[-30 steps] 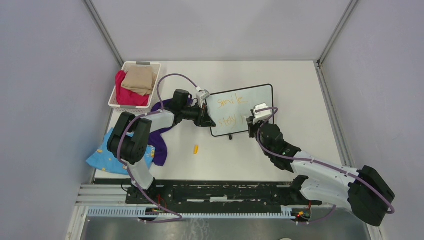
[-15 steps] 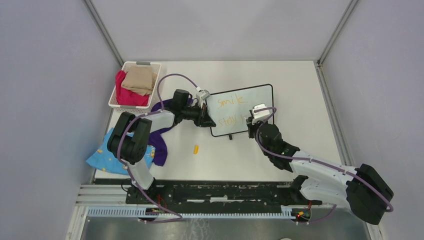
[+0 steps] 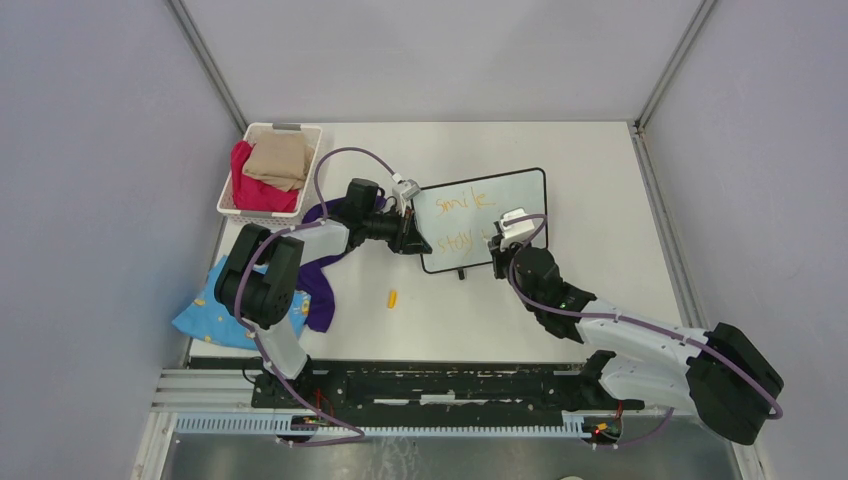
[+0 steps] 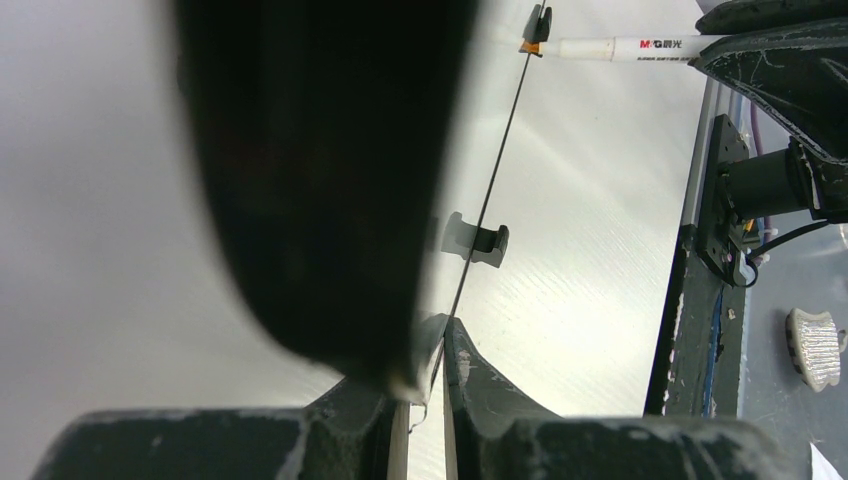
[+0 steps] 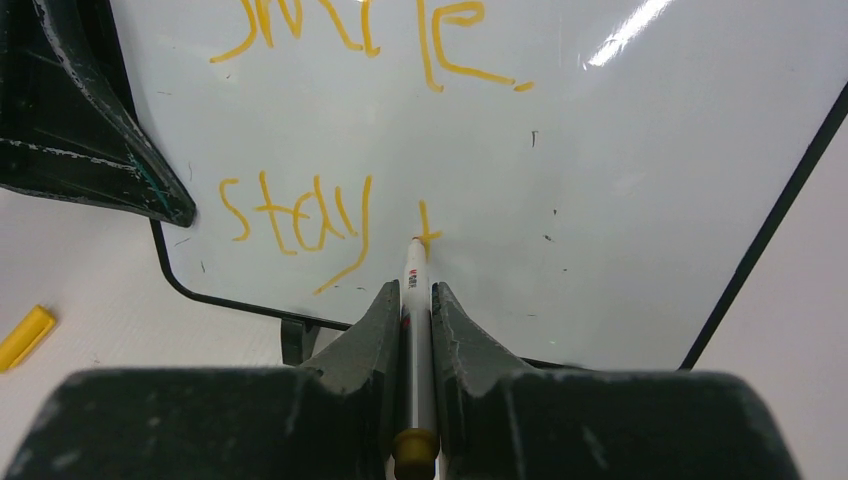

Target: Write a sentence on the whiteboard

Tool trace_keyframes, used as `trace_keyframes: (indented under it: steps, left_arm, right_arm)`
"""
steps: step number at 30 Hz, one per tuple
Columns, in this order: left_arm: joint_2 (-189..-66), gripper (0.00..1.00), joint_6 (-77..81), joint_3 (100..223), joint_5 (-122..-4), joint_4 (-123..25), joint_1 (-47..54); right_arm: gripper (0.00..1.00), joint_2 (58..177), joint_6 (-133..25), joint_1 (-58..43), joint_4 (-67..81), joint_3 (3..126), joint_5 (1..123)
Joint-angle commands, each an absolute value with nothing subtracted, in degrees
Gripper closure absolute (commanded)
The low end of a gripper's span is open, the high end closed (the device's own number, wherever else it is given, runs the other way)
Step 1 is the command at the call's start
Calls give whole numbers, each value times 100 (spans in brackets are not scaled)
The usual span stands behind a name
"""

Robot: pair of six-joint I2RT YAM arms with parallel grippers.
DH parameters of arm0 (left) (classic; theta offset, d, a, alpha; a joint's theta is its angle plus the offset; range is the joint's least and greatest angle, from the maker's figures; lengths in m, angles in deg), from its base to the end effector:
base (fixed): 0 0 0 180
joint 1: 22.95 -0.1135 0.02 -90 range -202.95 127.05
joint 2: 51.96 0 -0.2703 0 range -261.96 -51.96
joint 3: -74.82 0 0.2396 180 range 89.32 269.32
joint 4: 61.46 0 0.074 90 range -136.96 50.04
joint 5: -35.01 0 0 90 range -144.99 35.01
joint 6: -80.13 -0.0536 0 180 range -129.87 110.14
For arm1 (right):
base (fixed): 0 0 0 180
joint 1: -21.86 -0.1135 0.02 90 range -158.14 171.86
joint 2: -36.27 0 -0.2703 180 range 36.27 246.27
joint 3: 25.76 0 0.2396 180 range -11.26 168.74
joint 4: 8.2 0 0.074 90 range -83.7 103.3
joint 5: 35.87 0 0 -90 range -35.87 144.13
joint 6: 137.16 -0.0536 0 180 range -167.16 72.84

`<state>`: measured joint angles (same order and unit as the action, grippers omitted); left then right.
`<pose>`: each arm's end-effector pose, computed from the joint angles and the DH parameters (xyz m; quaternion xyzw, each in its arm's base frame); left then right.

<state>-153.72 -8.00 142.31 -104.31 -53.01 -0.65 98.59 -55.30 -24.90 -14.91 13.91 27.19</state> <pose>0.3113 -0.1716 0.1693 0.3123 0.7897 -0.4500 0.2763 0.1771 0.1529 0.2272 -0.1243 0.7791 0.1050 0.6055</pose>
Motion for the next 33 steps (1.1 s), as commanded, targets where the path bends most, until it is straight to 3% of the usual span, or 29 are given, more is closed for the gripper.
trace_keyframes:
  steps: [1,15,33]
  left_arm:
    - [-15725,98,-1309,14091,-9629,-4485,166]
    - [-15752,98,-1303,14091,-9626,-4486,174]
    - [-15767,98,-1295,14094,-9629,-4485,175]
  right_arm:
    - [100,9911,-5670,-2464,-1623,1491,2910]
    - [100,9783,-5694,-2382,-1022,1458,2216]
    - [100,9320,-5501,-2374,-1272,1553,2433]
